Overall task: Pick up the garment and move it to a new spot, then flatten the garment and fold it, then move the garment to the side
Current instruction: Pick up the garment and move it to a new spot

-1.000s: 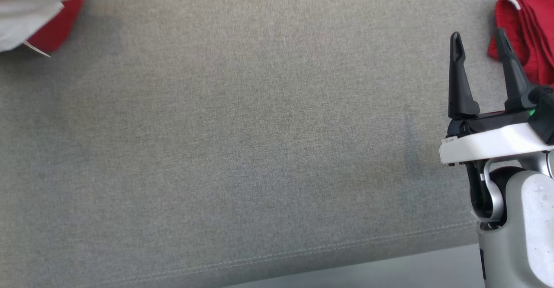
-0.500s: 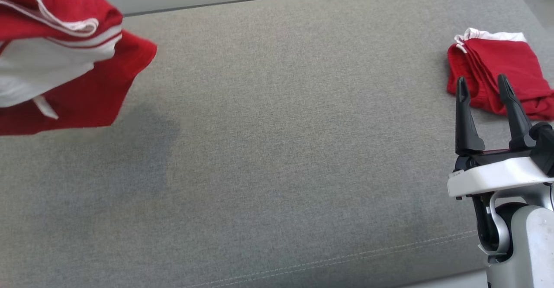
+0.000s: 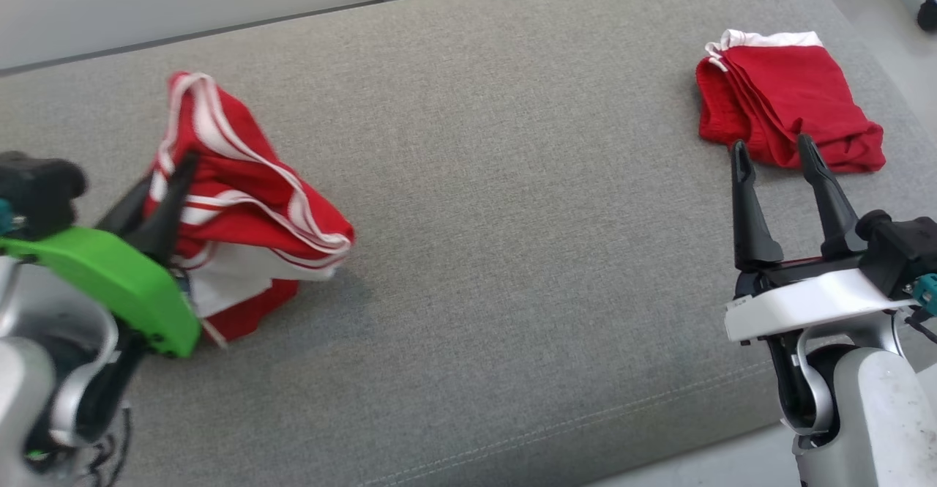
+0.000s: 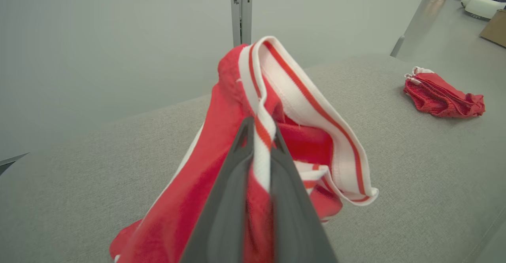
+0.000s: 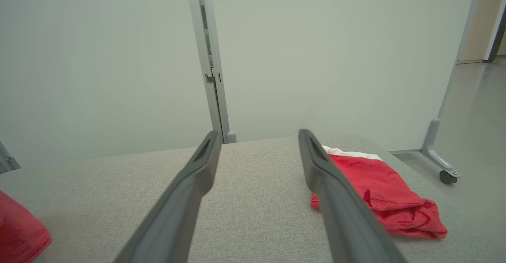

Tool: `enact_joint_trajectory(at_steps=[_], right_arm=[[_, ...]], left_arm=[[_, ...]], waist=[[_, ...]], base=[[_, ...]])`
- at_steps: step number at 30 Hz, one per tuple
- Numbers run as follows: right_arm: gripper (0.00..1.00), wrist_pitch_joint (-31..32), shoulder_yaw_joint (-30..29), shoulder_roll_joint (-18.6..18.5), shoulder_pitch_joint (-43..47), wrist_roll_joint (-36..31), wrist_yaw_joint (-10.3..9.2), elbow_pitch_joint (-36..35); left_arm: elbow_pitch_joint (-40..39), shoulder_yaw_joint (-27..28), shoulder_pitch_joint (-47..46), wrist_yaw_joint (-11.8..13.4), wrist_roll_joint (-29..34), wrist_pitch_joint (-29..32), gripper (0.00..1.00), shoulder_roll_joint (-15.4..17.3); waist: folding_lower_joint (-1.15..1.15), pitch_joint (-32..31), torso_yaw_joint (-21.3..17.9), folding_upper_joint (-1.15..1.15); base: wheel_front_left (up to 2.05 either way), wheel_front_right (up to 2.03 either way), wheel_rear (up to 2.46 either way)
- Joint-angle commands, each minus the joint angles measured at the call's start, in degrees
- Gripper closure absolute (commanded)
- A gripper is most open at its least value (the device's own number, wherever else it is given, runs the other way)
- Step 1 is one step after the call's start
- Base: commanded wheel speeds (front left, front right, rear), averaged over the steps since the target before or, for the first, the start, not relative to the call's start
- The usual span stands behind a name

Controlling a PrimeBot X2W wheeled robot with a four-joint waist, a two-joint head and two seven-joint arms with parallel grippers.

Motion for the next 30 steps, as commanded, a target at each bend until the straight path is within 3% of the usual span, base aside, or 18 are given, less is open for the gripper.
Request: enact_joint_trajectory(at_steps=[1, 3, 4, 11, 18, 20, 21, 30], right_arm=[[0.00, -0.33, 0.79, -0.13, -0.96, 0.44, -0.02, 0.46], [0.00, -0.65, 1.64, -0.13, -1.47, 0.68, -0.02, 0.97], [0.00, -0.65, 1.64, -0.13, -1.47, 0.68, -0.02, 0.97], [0.00, -1.54, 4.82, -0.13, -3.51, 1.77, -0.02, 2.71], [0.00, -2.68, 6.16, -0.09, -4.70, 2.66, -0.02, 3.97], [0.00, -3.09, 6.47, -0.09, -5.07, 2.78, -0.02, 4.42], [0.00, -3.29, 6.53, -0.09, -5.16, 2.89, -0.02, 4.65], [0.00, -4.28, 6.14, -0.11, -5.43, 2.99, -0.02, 6.80]], left_arm=[[3.07, -2.97, -2.92, -1.94, 0.68, 0.32, 1.00, -3.90], [7.70, -6.61, -5.93, -4.20, 1.24, 0.04, 1.00, -8.76], [7.70, -6.61, -5.93, -4.20, 1.24, 0.04, 1.00, -8.76], [27.86, -13.67, -18.10, -11.43, 4.05, -4.26, 1.00, -23.86], [41.98, -14.68, -25.27, -13.81, 5.61, -8.15, 1.00, -30.43], [45.40, -14.59, -26.75, -13.63, 6.06, -9.96, 0.52, -32.32], [47.00, -14.42, -27.37, -13.41, 6.12, -11.13, 0.00, -33.34], [56.99, -16.43, -29.11, -14.29, 6.45, -18.71, 0.00, -41.86]], waist=[[0.01, 1.33, -1.70, 0.00], [0.01, 1.92, -2.69, 0.00], [0.01, 1.92, -2.69, 0.00], [0.01, 4.41, -7.80, 0.00], [0.01, 6.65, -11.46, 0.00], [0.01, 7.06, -11.98, 0.00], [0.01, 7.19, -12.10, 0.00], [0.01, 6.74, -9.90, 0.00]], base=[[0.00, 0.00, 0.00], [0.00, 0.00, 0.00], [0.00, 0.00, 0.00], [0.00, 0.00, 0.00], [0.00, 0.00, 0.00], [0.00, 0.00, 0.00], [0.00, 0.00, 0.00], [0.00, 0.00, 0.00]])
